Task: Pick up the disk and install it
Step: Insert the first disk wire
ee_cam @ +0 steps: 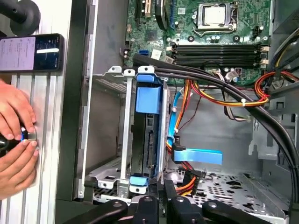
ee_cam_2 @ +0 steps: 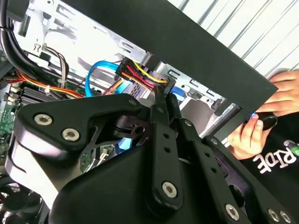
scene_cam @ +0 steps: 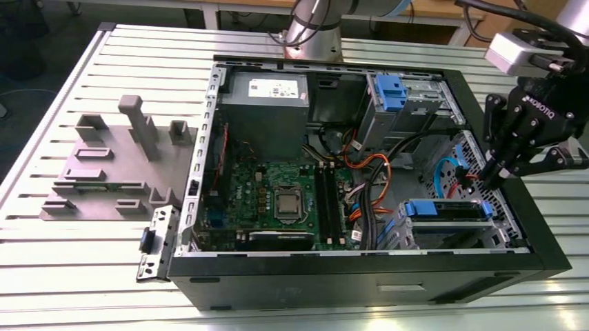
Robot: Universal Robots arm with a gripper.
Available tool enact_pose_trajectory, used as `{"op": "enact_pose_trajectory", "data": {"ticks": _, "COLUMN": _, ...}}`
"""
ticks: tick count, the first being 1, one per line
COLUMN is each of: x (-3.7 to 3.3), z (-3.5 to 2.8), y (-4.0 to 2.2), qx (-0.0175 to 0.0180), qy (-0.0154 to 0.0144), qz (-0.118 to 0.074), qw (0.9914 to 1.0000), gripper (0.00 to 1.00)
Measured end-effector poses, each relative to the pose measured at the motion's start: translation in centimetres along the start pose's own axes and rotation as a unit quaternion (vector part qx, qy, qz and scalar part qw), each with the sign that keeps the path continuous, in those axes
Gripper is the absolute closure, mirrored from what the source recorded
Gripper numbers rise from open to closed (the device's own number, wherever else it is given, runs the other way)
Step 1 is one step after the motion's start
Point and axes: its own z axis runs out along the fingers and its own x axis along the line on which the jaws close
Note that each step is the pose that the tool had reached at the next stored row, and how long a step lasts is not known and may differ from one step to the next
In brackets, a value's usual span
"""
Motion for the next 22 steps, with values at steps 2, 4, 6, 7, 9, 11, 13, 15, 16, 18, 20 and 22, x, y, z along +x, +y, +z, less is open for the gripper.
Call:
{"op": "enact_pose_trajectory", "data": {"ticks": 2, "x": -0.02, "z": 0.08, "y": -0.01, "qx": 0.0001, "qy": -0.0018, "qz": 0.0, "qw": 1.0, "gripper": 0.83}}
{"op": "enact_pose_trajectory", "data": {"ticks": 4, "x": -0.03, "z": 0.14, "y": 0.0, "qx": 0.0001, "qy": -0.0023, "qz": 0.0, "qw": 1.0, "gripper": 0.83}}
{"op": "enact_pose_trajectory", "data": {"ticks": 6, "x": -0.05, "z": 0.21, "y": 0.21, "qx": 0.0004, "qy": -0.0028, "qz": 0.0, "qw": 1.0, "gripper": 0.83}}
{"op": "enact_pose_trajectory", "data": {"ticks": 7, "x": -0.06, "z": 0.24, "y": 0.37, "qx": 0.0007, "qy": -0.0028, "qz": 0.0, "qw": 1.0, "gripper": 0.83}}
{"op": "enact_pose_trajectory", "data": {"ticks": 9, "x": -0.09, "z": 0.3, "y": 0.68, "qx": 0.0021, "qy": -0.0031, "qz": 0.0, "qw": 0.99999, "gripper": 0.83}}
{"op": "enact_pose_trajectory", "data": {"ticks": 11, "x": -0.09, "z": 0.32, "y": 0.79, "qx": 0.0034, "qy": -0.0032, "qz": 0.001, "qw": 0.99999, "gripper": 0.83}}
{"op": "enact_pose_trajectory", "data": {"ticks": 13, "x": -0.09, "z": 0.3, "y": 0.8, "qx": 0.0037, "qy": -0.003, "qz": 0.0, "qw": 0.99999, "gripper": 0.83}}
{"op": "enact_pose_trajectory", "data": {"ticks": 15, "x": -0.09, "z": 0.3, "y": 0.84, "qx": 0.0045, "qy": -0.003, "qz": 0.001, "qw": 0.99999, "gripper": 0.83}}
{"op": "enact_pose_trajectory", "data": {"ticks": 16, "x": -0.07, "z": 0.31, "y": 0.9, "qx": 0.005, "qy": -0.003, "qz": 0.001, "qw": 0.99998, "gripper": 0.84}}
{"op": "enact_pose_trajectory", "data": {"ticks": 18, "x": 0.09, "z": 0.37, "y": 1.13, "qx": 0.0067, "qy": -0.0038, "qz": 0.001, "qw": 0.99997, "gripper": 0.84}}
{"op": "enact_pose_trajectory", "data": {"ticks": 20, "x": 0.23, "z": 0.47, "y": 1.38, "qx": 0.0085, "qy": -0.0064, "qz": 0.001, "qw": 0.99994, "gripper": 0.84}}
{"op": "enact_pose_trajectory", "data": {"ticks": 22, "x": 0.33, "z": 0.6, "y": 1.59, "qx": 0.0105, "qy": -0.01, "qz": 0.001, "qw": 0.99989, "gripper": 0.84}}
